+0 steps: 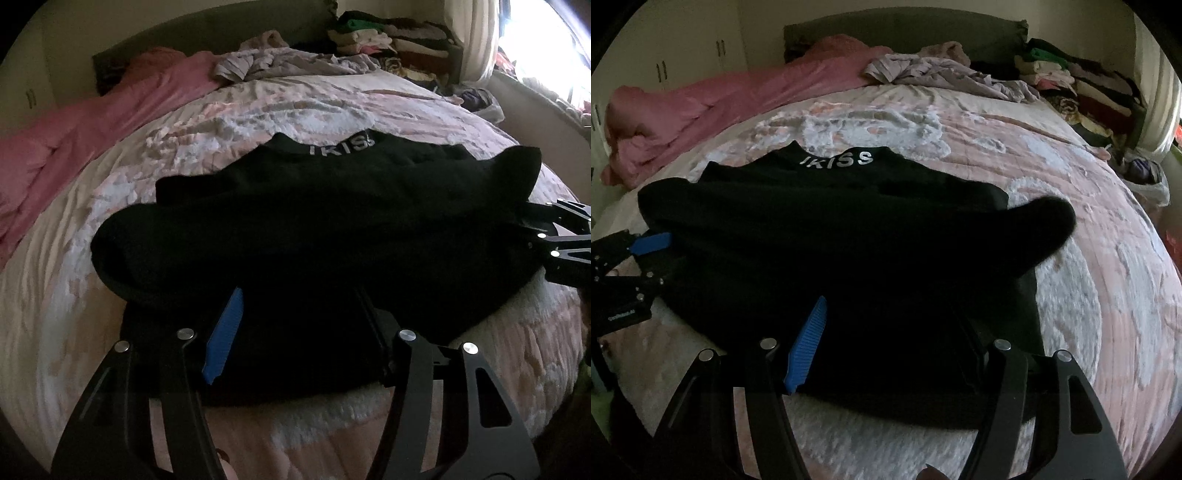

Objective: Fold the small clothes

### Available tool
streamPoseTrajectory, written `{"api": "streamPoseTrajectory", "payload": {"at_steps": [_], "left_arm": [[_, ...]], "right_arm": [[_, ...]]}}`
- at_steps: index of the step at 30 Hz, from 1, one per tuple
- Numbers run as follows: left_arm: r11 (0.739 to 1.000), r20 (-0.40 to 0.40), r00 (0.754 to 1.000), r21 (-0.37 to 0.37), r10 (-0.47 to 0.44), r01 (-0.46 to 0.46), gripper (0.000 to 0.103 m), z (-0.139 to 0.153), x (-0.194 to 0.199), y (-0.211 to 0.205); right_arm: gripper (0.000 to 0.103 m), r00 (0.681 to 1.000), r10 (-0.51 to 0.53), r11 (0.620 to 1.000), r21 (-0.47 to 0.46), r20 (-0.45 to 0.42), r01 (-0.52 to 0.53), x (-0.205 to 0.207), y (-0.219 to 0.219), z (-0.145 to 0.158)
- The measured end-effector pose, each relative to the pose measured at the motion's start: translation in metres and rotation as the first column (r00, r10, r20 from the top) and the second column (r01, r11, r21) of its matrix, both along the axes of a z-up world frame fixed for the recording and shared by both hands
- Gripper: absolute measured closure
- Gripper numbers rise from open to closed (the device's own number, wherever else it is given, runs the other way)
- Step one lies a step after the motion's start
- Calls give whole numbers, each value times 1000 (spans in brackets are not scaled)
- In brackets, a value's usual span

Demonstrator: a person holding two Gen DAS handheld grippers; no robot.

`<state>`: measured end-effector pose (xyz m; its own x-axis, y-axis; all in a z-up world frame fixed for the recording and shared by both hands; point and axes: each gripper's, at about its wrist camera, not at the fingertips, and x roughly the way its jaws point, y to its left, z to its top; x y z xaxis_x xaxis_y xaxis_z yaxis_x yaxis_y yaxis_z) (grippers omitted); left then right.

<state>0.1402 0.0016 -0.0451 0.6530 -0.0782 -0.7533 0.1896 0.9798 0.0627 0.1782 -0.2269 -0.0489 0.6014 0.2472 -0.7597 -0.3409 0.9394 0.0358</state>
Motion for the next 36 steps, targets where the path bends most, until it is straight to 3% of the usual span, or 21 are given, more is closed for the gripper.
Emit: {"api": "streamPoseTrajectory", "payload": {"at_steps": [7,11,18,23,31,36], "left_arm": [[1000,27,1000,27,14,-15,51,6,29,2],[999,16,999,6,41,-41,51,10,52,10],[988,64,986,-13,154,-154,50,26,87,36],[982,81,979,-27,187,-185,47,33,84,54],[968,40,967,-39,250,-249,44,13,70,86],[962,29,963,-45,269,-268,43,2,69,91]], "right_arm": [[39,1000,17,1000,8,7,-17,26,4,2],[40,1000,7,999,35,17,-8,43,4,8],[40,992,-92,993,86,88,84,75,-19,33],[40,980,-157,984,109,124,144,75,-44,41],[40,969,-242,970,19,50,241,83,-67,7],[40,969,-247,969,26,16,246,90,-70,-8]]}}
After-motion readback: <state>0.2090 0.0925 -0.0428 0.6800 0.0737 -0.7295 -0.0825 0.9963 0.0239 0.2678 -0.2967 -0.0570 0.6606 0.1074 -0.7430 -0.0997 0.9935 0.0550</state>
